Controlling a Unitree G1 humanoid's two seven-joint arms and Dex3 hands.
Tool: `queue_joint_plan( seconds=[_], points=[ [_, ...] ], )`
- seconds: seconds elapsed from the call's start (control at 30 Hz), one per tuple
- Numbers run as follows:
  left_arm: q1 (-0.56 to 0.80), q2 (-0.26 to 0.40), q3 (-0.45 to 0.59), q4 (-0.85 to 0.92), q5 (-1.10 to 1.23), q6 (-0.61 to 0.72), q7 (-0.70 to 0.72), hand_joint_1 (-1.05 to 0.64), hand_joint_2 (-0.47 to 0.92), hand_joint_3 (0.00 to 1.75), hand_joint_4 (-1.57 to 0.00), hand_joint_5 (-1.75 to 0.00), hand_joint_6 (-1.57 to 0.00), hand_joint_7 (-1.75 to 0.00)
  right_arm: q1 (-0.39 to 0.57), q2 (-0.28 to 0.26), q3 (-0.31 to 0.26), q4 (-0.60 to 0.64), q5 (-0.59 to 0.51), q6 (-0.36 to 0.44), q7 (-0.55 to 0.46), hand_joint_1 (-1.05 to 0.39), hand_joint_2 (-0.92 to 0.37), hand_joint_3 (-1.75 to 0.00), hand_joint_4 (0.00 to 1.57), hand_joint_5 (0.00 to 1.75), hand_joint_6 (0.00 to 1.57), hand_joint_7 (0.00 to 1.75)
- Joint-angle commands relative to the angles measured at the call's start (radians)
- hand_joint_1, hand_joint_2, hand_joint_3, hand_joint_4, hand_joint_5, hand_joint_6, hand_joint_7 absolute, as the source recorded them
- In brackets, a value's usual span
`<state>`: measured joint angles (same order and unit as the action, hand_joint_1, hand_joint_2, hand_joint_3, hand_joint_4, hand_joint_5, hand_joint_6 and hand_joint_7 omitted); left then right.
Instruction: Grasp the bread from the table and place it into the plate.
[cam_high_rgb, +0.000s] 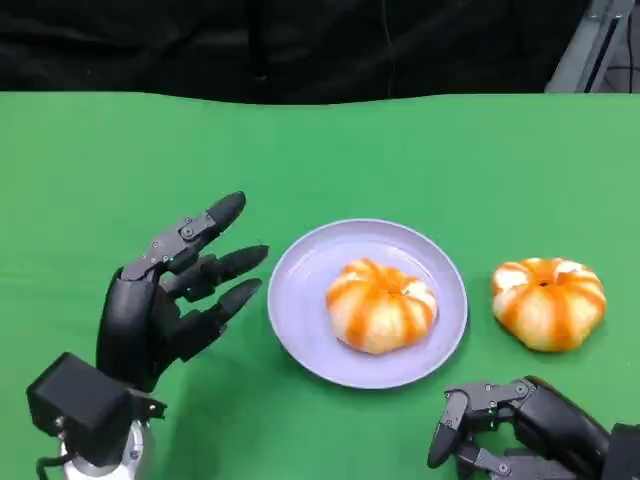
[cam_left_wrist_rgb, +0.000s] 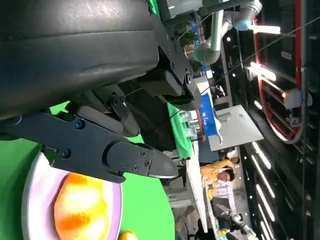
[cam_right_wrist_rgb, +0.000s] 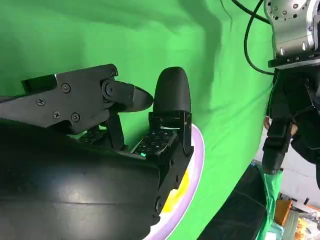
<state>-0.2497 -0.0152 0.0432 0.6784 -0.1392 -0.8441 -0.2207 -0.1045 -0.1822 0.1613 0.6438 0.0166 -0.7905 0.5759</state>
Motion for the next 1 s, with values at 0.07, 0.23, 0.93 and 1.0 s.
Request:
queue_joint_plan(
  seconds=[0.07,0.23,0.93,1.0],
  points=[
    [0.011,0.007,0.012,-0.015,-0.009,0.002,-0.009,-0.42,0.92,0.13,-0.92,-0.01,-0.66,-0.01,0.007,-0.019,-0.010,-0.009,0.015,0.005,0.006,-0.05,-0.92,-0.48,0.71,1.58,0.79,1.09],
    [0.011,0.007,0.013,-0.015,-0.009,0.002,-0.010,-0.43,0.92,0.13,-0.92,0.00,-0.67,-0.01,0.007,-0.018,-0.010,-0.009,0.015,0.005,0.007,-0.05,-0.92,-0.49,0.71,1.58,0.79,1.09],
    [0.011,0.007,0.013,-0.015,-0.009,0.002,-0.010,-0.43,0.92,0.13,-0.92,0.00,-0.67,0.00,0.007,-0.018,-0.010,-0.009,0.015,0.005,0.007,-0.05,-0.92,-0.49,0.71,1.58,0.79,1.09],
    [0.011,0.007,0.013,-0.015,-0.009,0.002,-0.010,-0.43,0.92,0.13,-0.92,0.00,-0.67,0.00,0.007,-0.018,-0.010,-0.009,0.015,0.005,0.007,-0.05,-0.92,-0.49,0.71,1.58,0.79,1.09]
  ],
)
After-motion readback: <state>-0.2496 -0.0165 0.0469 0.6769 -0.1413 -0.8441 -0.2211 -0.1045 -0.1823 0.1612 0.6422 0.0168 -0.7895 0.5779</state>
